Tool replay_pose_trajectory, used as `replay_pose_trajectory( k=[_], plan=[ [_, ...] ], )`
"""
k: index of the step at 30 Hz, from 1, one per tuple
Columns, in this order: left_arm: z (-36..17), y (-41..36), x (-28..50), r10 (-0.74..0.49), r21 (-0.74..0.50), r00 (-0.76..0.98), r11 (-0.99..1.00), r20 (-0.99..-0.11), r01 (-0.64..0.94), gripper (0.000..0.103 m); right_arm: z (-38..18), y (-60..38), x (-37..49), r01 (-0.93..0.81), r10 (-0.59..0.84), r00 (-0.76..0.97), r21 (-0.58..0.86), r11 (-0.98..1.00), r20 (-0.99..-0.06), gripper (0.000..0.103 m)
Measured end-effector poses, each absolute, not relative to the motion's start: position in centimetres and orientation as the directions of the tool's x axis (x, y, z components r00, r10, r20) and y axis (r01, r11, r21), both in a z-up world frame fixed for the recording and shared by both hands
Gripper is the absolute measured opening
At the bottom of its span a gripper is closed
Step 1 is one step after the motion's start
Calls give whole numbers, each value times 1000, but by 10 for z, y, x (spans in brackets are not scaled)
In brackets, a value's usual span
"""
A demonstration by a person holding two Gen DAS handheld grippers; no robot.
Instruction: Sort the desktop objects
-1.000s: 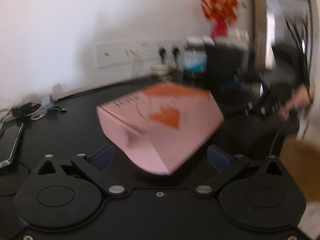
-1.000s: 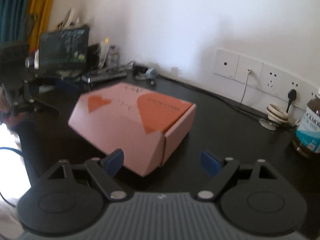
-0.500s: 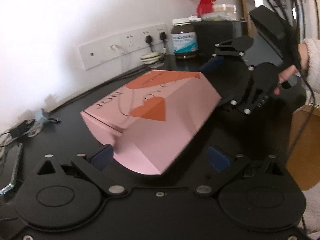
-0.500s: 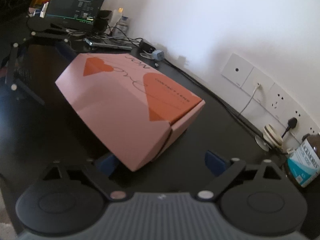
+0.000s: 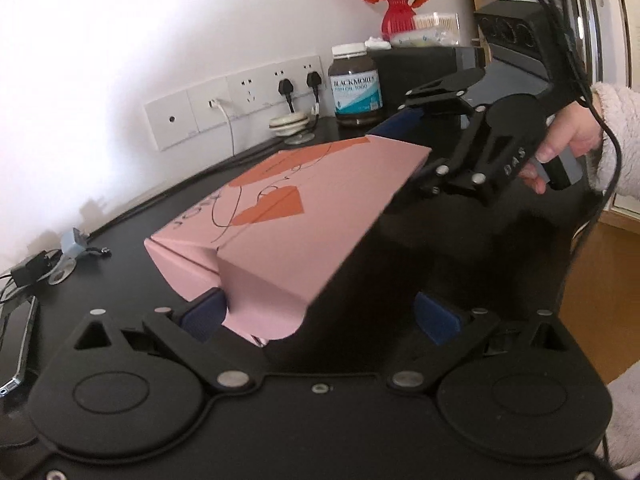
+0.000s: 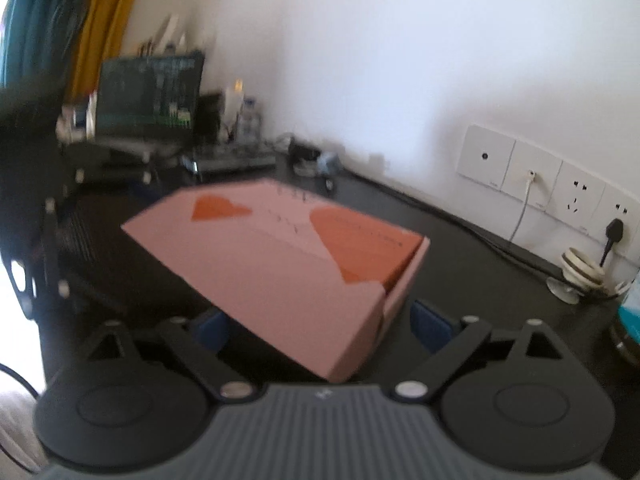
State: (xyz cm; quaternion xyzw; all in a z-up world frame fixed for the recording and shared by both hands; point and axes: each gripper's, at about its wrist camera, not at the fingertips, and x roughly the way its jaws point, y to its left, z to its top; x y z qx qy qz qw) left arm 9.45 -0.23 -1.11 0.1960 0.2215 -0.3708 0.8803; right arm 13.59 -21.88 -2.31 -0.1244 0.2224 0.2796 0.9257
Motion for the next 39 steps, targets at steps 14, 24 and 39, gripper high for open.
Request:
replay_pose_trajectory(
  k=[14, 24, 39],
  plan=[
    [-4, -9, 56, -581, 199, 601, 608, -548, 768, 102, -20, -224, 129, -579, 491, 740, -65, 813, -461, 93],
    [-9, -22, 46, -586, 210, 598, 595, -547, 775, 103, -15, -233, 126, -575, 510, 739, -17, 818, -441, 93],
    [-20, -24, 57, -589, 154, 581, 616, -562, 773, 103, -11, -233, 116, -577, 507, 745, -38, 816, -433, 93]
  ],
)
